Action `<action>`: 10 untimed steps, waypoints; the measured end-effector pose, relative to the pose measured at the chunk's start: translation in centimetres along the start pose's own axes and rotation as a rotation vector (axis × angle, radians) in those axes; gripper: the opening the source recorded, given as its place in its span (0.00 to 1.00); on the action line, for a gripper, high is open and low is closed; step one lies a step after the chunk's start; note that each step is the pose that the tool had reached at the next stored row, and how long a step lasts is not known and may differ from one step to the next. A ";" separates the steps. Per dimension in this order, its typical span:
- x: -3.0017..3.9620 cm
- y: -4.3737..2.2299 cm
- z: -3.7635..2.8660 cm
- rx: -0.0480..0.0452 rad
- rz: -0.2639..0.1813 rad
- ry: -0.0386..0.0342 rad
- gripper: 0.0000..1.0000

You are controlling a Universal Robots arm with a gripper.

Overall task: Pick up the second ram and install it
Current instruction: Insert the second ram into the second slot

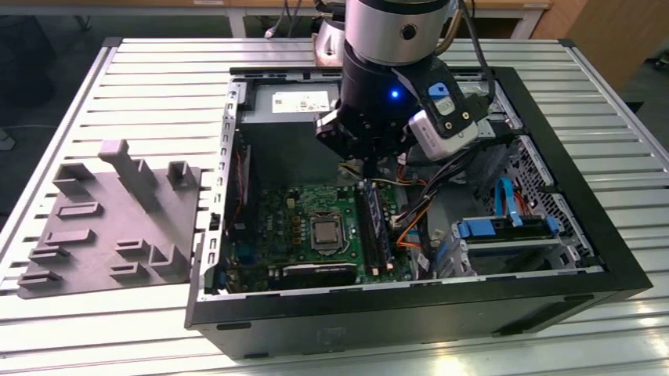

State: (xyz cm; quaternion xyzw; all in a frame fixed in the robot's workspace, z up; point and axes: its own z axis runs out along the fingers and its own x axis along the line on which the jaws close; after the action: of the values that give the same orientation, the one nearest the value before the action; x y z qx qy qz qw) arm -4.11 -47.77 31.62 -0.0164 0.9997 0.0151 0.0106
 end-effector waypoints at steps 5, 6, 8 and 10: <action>-0.16 0.02 0.07 0.0001 0.000 0.0000 0.11; -0.18 0.02 0.09 0.0002 0.000 0.0000 0.11; -0.25 0.02 0.15 0.0001 0.000 0.0000 0.11; -0.30 0.02 0.28 0.0000 0.000 0.0000 0.11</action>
State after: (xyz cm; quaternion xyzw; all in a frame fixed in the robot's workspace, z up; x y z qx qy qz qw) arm -3.80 -47.73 31.34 -0.0164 0.9997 0.0151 0.0106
